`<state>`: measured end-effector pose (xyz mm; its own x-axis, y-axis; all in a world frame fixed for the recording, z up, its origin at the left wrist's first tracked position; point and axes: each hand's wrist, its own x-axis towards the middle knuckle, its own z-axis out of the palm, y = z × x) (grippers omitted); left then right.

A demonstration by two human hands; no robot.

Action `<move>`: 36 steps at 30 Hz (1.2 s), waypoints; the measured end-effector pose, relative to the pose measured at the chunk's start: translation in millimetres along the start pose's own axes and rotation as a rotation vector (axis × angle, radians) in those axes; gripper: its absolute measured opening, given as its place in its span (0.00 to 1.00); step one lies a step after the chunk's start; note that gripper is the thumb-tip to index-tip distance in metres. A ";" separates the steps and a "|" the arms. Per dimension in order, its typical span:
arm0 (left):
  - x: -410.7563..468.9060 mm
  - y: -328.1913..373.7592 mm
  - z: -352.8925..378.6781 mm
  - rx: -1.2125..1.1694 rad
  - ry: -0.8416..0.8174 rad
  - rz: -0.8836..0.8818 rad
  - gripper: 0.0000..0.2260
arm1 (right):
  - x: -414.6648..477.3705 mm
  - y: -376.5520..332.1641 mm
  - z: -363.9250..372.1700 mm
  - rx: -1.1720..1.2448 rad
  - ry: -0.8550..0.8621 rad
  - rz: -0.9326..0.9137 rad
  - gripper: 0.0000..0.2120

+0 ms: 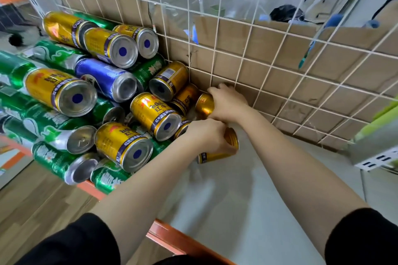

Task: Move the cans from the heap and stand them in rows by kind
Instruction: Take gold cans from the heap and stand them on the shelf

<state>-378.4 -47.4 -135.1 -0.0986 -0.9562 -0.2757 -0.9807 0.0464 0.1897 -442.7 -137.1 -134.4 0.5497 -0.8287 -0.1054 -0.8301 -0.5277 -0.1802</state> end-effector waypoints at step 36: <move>-75.0 58.6 8.7 -0.692 0.344 -0.139 0.26 | -205.5 67.9 9.3 1.246 0.219 0.243 0.18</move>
<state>-429.9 29.5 -111.5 0.1860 -0.9811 -0.0539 -0.6410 -0.1627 0.7501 -611.1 -0.9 -134.0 0.2729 -0.9541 -0.1235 -0.1943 0.0710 -0.9784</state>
